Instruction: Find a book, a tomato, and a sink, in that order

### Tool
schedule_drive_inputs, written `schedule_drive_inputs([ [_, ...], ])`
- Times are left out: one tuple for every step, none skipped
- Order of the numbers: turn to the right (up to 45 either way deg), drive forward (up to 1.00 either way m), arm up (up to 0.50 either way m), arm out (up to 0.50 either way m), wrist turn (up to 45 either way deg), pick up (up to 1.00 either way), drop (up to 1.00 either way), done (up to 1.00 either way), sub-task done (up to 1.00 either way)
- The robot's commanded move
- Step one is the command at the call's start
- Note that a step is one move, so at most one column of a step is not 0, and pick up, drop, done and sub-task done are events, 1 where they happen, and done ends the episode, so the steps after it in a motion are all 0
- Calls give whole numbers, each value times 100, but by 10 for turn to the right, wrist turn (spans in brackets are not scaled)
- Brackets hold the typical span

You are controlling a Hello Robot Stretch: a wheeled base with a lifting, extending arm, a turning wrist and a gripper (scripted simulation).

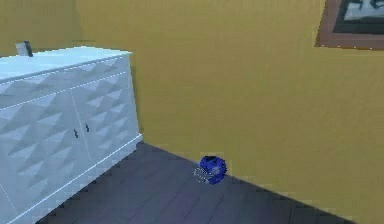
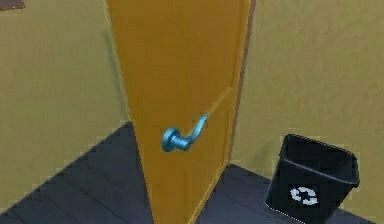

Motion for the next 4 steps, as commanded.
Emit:
schedule_drive_inputs([
  [0, 10, 0, 0, 0, 0, 0, 0, 0],
  [300, 0, 0, 0, 0, 0, 0, 0, 0],
  [0, 70, 0, 0, 0, 0, 0, 0, 0],
  [450, 0, 0, 0, 0, 0, 0, 0, 0],
])
